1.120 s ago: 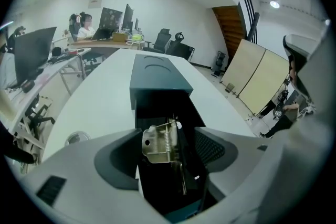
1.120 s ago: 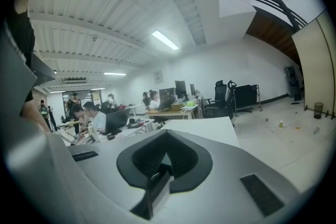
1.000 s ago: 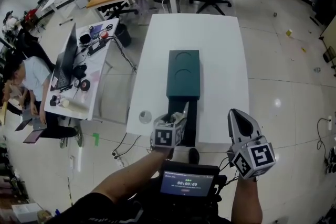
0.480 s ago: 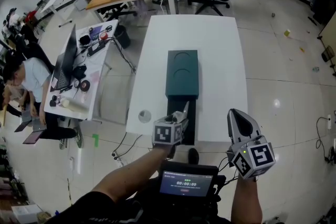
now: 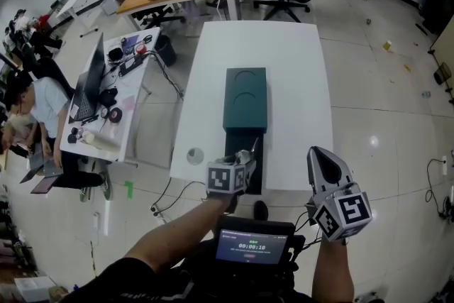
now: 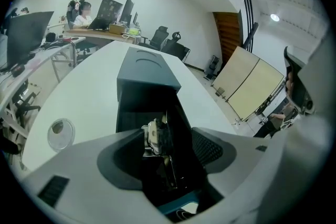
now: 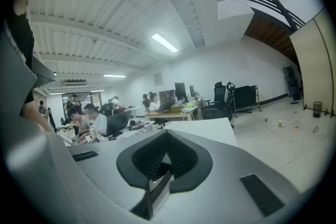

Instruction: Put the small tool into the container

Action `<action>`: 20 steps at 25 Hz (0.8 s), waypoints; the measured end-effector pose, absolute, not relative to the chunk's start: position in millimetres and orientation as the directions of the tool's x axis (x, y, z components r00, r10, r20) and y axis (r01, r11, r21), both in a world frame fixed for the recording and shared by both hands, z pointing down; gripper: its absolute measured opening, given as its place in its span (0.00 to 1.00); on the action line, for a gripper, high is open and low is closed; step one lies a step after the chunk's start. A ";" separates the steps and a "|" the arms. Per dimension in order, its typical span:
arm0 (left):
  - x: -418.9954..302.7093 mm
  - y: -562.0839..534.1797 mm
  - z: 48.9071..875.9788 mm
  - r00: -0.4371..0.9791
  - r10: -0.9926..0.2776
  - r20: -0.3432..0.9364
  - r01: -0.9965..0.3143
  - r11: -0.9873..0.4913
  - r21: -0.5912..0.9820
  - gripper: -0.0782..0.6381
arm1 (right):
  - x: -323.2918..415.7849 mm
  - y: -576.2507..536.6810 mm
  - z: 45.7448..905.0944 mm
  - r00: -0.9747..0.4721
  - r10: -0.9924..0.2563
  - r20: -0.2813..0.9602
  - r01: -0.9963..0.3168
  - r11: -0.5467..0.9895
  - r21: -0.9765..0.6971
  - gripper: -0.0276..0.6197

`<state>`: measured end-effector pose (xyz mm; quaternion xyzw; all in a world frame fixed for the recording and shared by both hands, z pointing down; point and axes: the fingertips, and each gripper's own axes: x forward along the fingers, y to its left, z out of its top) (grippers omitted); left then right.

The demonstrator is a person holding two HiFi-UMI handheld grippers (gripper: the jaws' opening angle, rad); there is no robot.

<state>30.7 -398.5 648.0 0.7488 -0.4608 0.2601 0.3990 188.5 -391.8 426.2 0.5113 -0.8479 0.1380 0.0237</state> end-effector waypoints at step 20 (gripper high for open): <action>-56.2 -357.9 398.3 0.576 -0.808 0.124 -0.774 -0.490 0.401 0.13 | 146.6 -405.9 363.8 -0.655 -0.753 0.058 -0.747 0.634 -0.199 0.05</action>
